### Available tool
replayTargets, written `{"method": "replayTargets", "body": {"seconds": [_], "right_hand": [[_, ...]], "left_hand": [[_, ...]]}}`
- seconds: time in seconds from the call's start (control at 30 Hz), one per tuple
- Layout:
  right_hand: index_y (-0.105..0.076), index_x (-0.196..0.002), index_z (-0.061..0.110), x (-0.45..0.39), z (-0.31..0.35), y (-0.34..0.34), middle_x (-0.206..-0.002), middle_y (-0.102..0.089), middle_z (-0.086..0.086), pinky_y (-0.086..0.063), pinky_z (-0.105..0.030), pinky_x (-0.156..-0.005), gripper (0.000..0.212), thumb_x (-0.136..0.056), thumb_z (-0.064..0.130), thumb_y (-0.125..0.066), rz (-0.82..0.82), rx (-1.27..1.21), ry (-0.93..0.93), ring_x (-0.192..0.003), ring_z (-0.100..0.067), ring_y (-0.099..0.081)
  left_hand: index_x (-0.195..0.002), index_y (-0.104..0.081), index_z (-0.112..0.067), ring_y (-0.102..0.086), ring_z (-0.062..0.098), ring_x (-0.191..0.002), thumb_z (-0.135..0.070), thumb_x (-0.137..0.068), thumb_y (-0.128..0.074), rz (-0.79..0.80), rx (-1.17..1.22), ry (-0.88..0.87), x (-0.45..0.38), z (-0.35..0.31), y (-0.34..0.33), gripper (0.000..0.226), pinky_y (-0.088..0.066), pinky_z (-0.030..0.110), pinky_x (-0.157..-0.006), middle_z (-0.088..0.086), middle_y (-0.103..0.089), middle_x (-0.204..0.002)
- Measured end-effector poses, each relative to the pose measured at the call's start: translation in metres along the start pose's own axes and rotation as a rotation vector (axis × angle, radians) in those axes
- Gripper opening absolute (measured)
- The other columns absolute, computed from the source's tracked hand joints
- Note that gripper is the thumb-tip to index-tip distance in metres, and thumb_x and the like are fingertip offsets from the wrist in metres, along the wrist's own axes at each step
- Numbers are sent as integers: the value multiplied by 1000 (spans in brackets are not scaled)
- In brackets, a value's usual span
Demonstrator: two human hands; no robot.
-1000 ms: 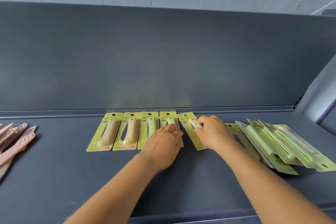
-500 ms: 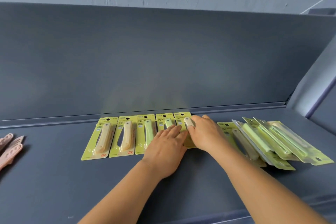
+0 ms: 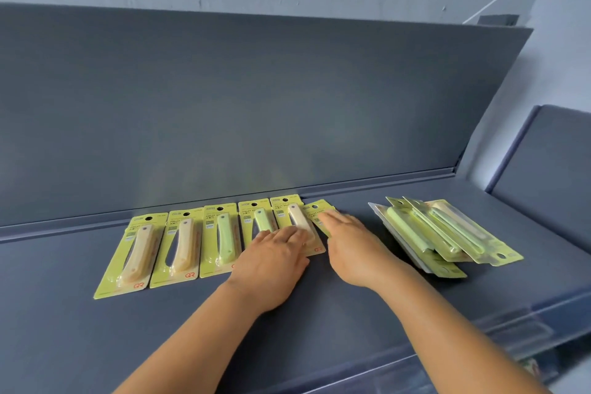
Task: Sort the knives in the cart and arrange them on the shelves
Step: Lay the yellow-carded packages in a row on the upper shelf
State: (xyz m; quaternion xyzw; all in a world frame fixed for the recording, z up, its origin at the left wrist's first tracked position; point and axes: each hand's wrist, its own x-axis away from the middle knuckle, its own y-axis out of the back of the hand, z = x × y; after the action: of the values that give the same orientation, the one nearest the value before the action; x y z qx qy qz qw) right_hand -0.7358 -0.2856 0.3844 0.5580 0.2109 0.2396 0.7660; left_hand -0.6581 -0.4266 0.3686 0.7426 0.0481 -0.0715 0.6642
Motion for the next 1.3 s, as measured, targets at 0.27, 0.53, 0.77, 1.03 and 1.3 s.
{"method": "replayTargets", "body": {"seconds": [0.27, 0.53, 0.77, 1.03, 1.3], "right_hand": [[-45, -135, 24, -8, -18, -4, -151, -26, 11, -39, -33, -98, 48, -91, 6, -39, -2, 63, -77, -123, -24, -34], [-39, -142, 27, -28, -12, -10, -153, -22, 11, -39, -35, -101, 50, -94, 11, -41, -30, 31, -98, -130, -22, -29], [-41, -139, 25, -26, -4, -10, -153, -22, 11, -39, -38, -102, 49, -93, 7, -43, -26, 47, -94, -129, -23, -29], [-31, -145, 26, 1, -19, 13, -152, -26, 10, -25, -31, -108, 49, -96, 17, -36, -108, 0, -68, -136, -20, -25], [-44, -136, 34, 20, -109, 50, -149, -34, 7, -24, -32, -110, 43, -96, 20, -35, -58, 121, -175, -137, -20, -28]], "left_hand": [[-146, -27, -28, -32, 17, -136, -36, -101, -30, -17, 22, -7, 1, 3, -4, 46, -14, 31, -114, -7, -29, -151], [-147, -25, -29, -33, 19, -134, -37, -101, -28, -34, 13, -6, 1, 4, -7, 46, -13, 30, -114, -7, -29, -151], [-144, -28, -29, -36, 18, -131, -35, -101, -30, -81, 13, -28, 1, 5, -8, 44, -16, 29, -112, -7, -33, -148], [-151, -1, -27, -12, 16, -145, -36, -99, -36, -94, -4, -52, 2, -5, -2, 63, -6, 29, -116, -1, -7, -160], [-143, -29, -22, -44, 22, -122, -43, -95, -42, -51, 142, -102, -36, -82, 2, 54, -37, 32, -98, 2, -50, -132]]}}
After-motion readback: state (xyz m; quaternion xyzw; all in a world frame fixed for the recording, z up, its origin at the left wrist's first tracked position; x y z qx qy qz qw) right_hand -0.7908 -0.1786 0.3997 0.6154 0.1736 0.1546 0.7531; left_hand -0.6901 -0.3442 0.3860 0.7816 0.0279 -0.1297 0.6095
